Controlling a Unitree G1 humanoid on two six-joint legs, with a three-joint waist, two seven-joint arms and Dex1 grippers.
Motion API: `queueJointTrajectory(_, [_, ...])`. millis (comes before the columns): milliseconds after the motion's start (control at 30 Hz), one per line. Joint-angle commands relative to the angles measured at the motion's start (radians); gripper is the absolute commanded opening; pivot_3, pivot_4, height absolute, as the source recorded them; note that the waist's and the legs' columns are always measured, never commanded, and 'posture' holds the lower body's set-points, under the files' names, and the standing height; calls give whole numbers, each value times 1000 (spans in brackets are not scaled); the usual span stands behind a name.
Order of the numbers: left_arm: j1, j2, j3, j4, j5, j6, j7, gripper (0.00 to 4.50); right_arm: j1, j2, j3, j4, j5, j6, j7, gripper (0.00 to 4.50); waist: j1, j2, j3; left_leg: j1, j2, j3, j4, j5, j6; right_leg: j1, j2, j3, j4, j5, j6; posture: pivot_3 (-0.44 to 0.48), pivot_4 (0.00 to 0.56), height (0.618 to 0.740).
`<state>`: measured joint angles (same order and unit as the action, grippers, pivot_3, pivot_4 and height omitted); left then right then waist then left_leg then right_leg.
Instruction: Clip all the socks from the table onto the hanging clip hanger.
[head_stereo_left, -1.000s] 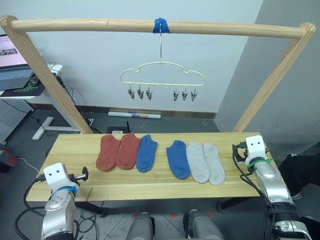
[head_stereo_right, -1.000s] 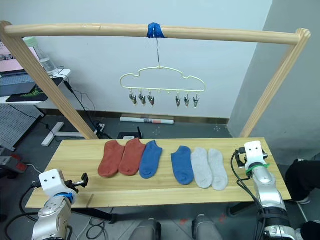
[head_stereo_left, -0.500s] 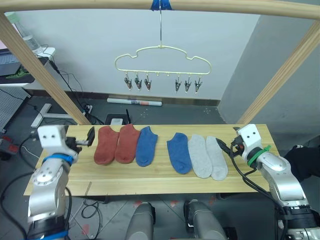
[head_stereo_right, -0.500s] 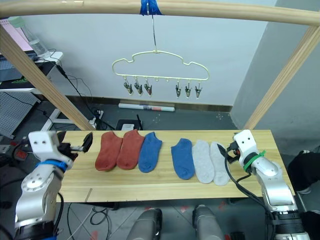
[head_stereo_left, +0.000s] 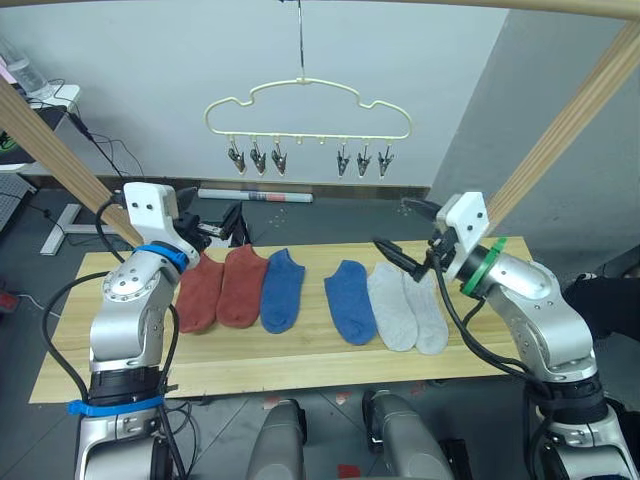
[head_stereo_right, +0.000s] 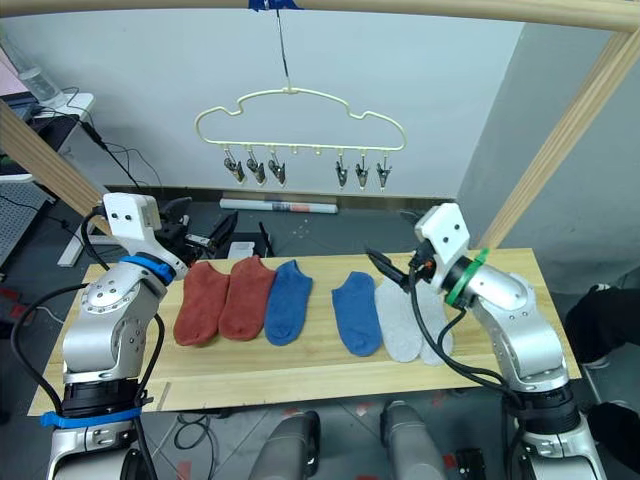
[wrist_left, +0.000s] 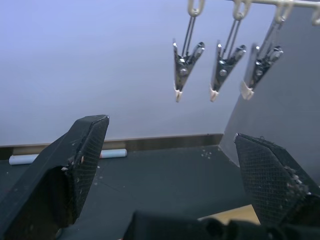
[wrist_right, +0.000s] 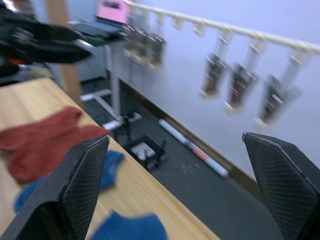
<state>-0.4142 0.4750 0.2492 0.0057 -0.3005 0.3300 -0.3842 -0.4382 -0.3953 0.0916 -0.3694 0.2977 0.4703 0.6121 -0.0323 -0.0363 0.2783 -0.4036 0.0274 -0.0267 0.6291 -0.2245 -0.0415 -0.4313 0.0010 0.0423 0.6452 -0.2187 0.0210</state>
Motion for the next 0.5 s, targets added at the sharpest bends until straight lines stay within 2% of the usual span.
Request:
queueJointTrajectory(33, [-45, -7, -12, 11, 12, -39, -2, 4490, -77, 27, 25, -23, 37, 15, 21, 4500, 0, 0, 0, -1, 0, 0, 0, 0, 0, -1, 0, 0, 0, 0, 0, -29, 278, 740])
queueJointTrajectory(267, [-137, -27, -15, 114, 34, -88, 18, 4490, -190, 82, 34, 14, 69, 49, 24, 4500, 0, 0, 0, -11, 0, -2, 2, 0, 0, -11, 0, -1, 1, 1, 1, -31, 285, 740])
queueJointTrajectory(467, [-197, -42, -25, 209, 59, -159, 15, 4490, -226, 101, 38, 28, 66, 42, 21, 4500, 0, 0, 0, -12, 0, -2, 2, 0, 0, -11, -2, -2, 1, 4, -4, -35, 286, 740])
queueJointTrajectory(500, [-204, -42, -33, 220, 64, -180, 6, 4310, -227, 102, 40, 28, 64, 39, 21, 4500, 0, 0, 0, -12, 0, -2, 2, 0, 0, -11, -2, -2, 1, 4, -4, -35, 286, 740])
